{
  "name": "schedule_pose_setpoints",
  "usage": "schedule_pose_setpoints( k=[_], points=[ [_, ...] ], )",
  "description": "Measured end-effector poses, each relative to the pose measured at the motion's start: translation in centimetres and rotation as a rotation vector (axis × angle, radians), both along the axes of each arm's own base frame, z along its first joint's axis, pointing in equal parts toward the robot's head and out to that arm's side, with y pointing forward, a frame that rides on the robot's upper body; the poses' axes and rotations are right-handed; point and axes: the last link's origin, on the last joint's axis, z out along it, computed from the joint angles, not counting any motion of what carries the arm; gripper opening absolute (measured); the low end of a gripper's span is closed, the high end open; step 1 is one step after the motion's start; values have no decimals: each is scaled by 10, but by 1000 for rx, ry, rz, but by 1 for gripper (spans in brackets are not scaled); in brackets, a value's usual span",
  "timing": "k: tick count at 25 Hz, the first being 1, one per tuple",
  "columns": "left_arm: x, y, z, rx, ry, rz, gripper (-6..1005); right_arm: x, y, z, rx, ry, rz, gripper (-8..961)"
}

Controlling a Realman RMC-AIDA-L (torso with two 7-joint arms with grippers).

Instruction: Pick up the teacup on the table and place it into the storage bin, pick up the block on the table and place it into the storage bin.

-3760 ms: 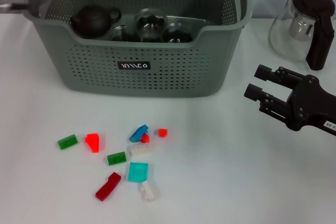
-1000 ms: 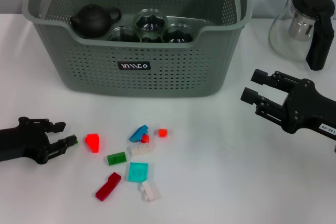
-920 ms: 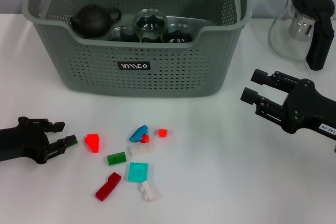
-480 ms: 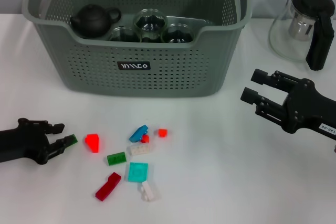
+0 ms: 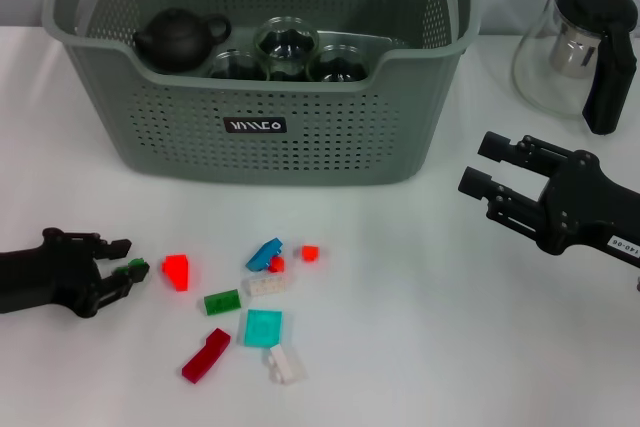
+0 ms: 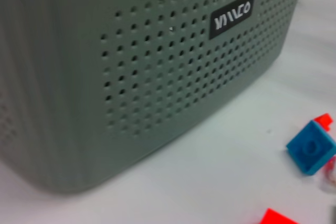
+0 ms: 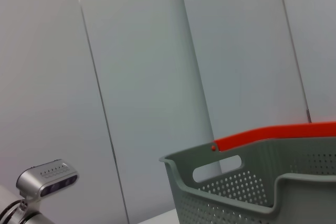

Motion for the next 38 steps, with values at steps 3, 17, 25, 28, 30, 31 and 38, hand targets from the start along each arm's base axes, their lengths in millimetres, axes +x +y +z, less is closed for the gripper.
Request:
schedule_pose_setpoints(
  k=[3,17,25,28,30,31,38],
  points=[
    [1,-1,-2,-18,5,-2,352,1,-1,0,0,0,-2,576],
    [-1,0,-2,-22,-3,41,302,1,-1,1,0,1,0,576],
    [0,4,2,-33,-14,87,165,2,-3,1,-1,3,-2,576],
    [2,4,4,-32,-25,84,101,3,-4,2,-2,5,-3,576],
    [5,3,8,-29,-43,73,104,3,-5,2,-3,7,-1,576],
    [7,3,12,-27,-59,62,106,3,-5,2,-4,9,1,576],
    [42,8,57,-9,-291,-42,118,2,-6,2,-5,12,5,576]
  ],
)
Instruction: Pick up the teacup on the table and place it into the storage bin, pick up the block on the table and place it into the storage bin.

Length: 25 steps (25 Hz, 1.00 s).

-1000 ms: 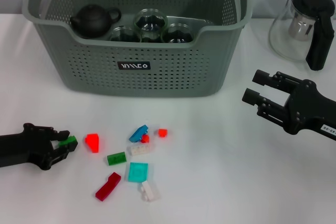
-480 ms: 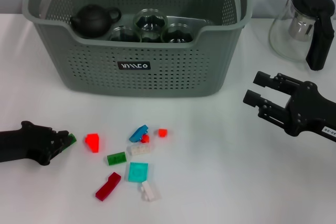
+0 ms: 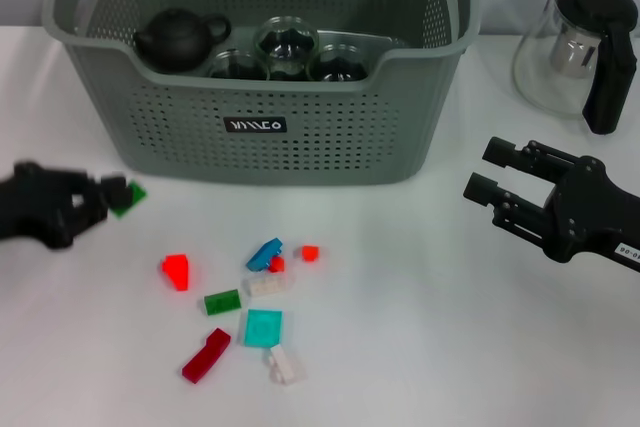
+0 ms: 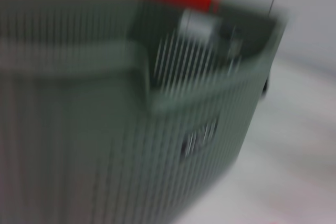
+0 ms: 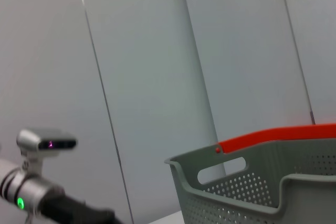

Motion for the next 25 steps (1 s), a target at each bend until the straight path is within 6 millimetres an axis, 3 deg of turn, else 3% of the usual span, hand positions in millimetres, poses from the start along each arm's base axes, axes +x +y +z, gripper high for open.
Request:
schedule_pose_setpoints(
  k=[6,12,15,18,22,25],
  points=[
    [51,26,37,-37,-186,-70,128,-1,0,-1,-3,4,1,576],
    [119,72,60,-41,-334,-126,138,-1,-1,-1,-6,8,0,576],
    [148,99,54,-42,-283,-133,143,-1,-1,-1,-6,8,-1,576],
    [174,135,35,-3,-154,-95,149,-1,-1,-1,-6,8,-1,576],
    [192,163,3,49,45,-65,155,-1,-1,-1,-6,8,-1,576],
    [191,176,-24,62,207,-29,160,-1,0,-1,-2,7,0,576]
  ],
)
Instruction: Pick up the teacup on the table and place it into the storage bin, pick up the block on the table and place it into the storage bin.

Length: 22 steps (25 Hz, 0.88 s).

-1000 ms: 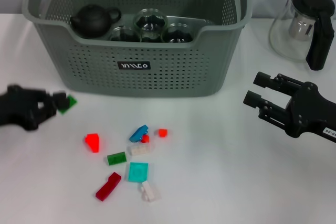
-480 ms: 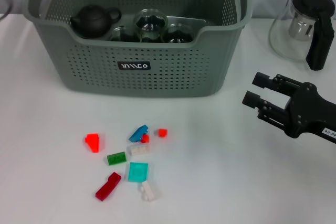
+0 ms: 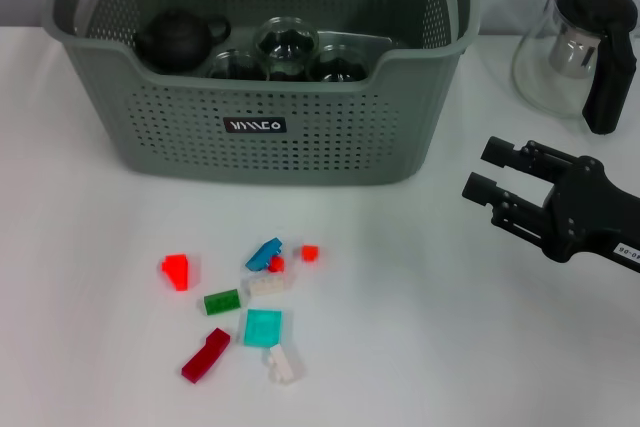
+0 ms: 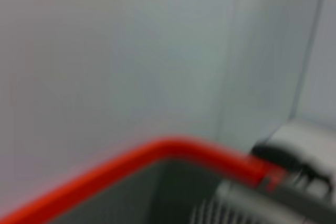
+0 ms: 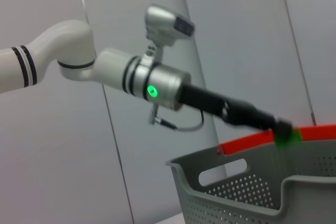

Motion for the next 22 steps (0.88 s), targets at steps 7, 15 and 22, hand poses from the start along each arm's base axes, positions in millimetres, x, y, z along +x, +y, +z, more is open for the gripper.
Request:
schedule_pose_setpoints(
  k=[7,15,22],
  points=[
    [-15,2,-42,12,199,17,172,0,0,1,6,0,-2,576],
    [-24,1,-75,30,351,-14,186,0,0,0,4,-3,2,576],
    [-24,1,-93,53,404,3,198,0,0,0,6,-1,-1,576]
  ],
)
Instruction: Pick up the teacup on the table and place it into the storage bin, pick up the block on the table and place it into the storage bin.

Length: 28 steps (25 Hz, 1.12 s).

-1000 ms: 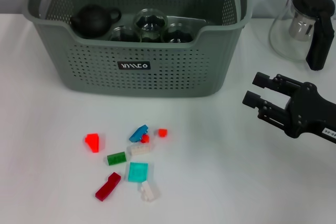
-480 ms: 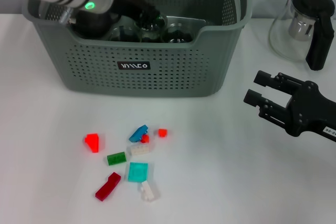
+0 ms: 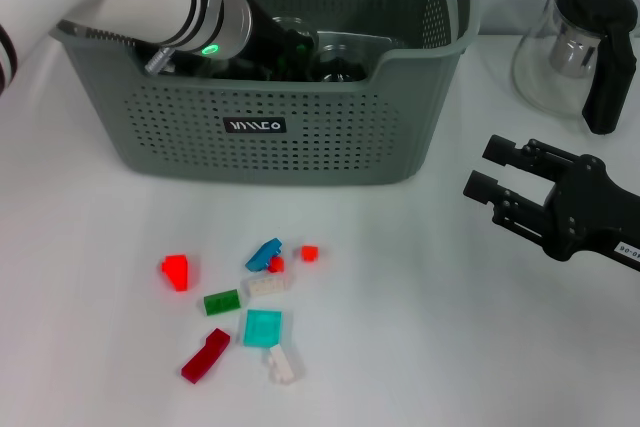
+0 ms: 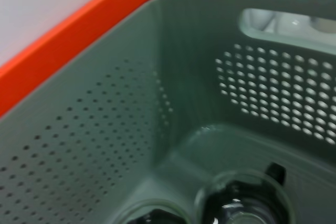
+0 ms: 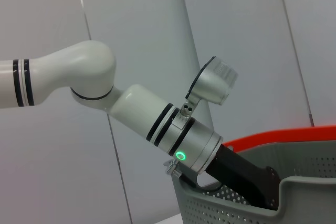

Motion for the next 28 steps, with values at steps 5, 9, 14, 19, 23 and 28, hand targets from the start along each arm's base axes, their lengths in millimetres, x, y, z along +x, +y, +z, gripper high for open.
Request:
schedule_pose_setpoints(
  k=[5,9,14,19,23,28],
  points=[
    [10,3,14,50,-71,36,207,0,0,0,-1,0,0,576],
    [17,-3,38,74,-170,51,301,0,-1,0,-1,1,-1,576],
    [20,-26,78,56,-391,48,516,2,-2,0,-1,1,-8,576],
    [-8,-67,131,21,-765,-53,694,3,-3,1,3,4,-12,576],
    [-48,-97,147,-24,-936,-127,768,3,-2,1,4,6,-12,576],
    [-93,-130,137,-43,-899,-143,819,2,-1,1,2,9,-13,576]
  ],
)
